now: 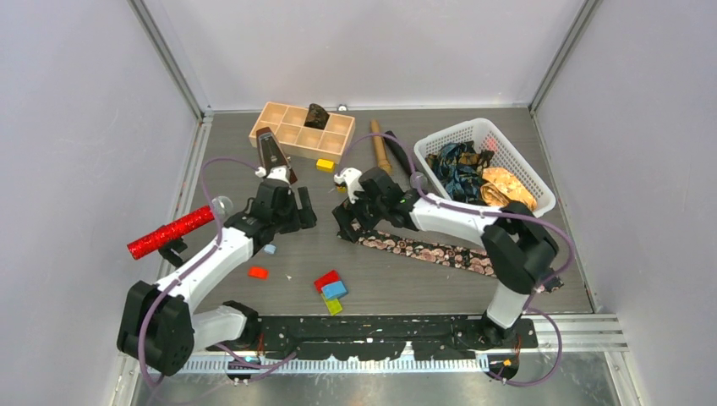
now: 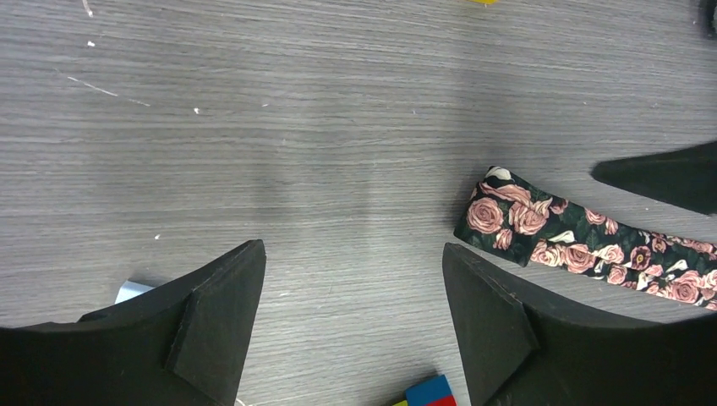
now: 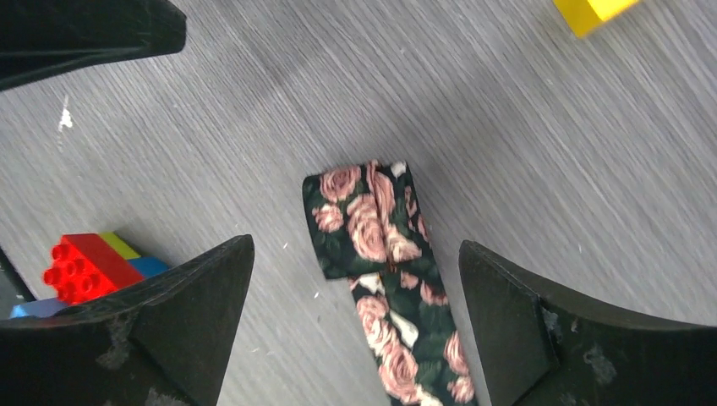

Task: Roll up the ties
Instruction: Roll the tie at the center of the board.

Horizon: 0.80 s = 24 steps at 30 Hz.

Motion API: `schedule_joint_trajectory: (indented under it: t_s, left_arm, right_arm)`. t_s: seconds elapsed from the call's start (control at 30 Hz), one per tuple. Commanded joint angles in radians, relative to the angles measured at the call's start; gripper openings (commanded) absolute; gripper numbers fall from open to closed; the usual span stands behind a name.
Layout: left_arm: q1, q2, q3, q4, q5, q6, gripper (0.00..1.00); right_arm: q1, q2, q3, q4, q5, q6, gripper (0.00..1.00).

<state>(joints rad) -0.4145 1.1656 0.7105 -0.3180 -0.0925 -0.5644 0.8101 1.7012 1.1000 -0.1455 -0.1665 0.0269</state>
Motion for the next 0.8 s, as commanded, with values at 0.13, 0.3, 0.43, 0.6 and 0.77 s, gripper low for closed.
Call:
schedule_joint_trajectory:
  t_s: [0.13, 0.3, 0.43, 0.6, 0.77]
  left_arm:
    - [0.060, -0.076, -0.032, -0.015, 0.043, -0.016, 0.80]
    - [0.085, -0.086, -0.040, -0.020, 0.062, -0.014, 0.80]
    - [0.096, -0.087, -0.042, -0.021, 0.071, -0.014, 0.80]
    - [0.103, -0.074, -0.043, -0.018, 0.084, -0.015, 0.80]
    - [0.106, -0.064, -0.048, -0.004, 0.088, -0.024, 0.80]
  right_arm:
    - [0.004, 0.146, 0.175, -0.009, -0.124, -0.238, 0.99]
    - [0.005, 0.207, 0.202, -0.023, -0.120, -0.252, 0.99]
    - [0.004, 0.233, 0.201, -0.035, -0.091, -0.252, 0.98]
    - [0.006, 0.249, 0.172, -0.019, -0.067, -0.237, 0.96]
    - [0.016, 0.246, 0.139, -0.003, -0.067, -0.220, 0.93]
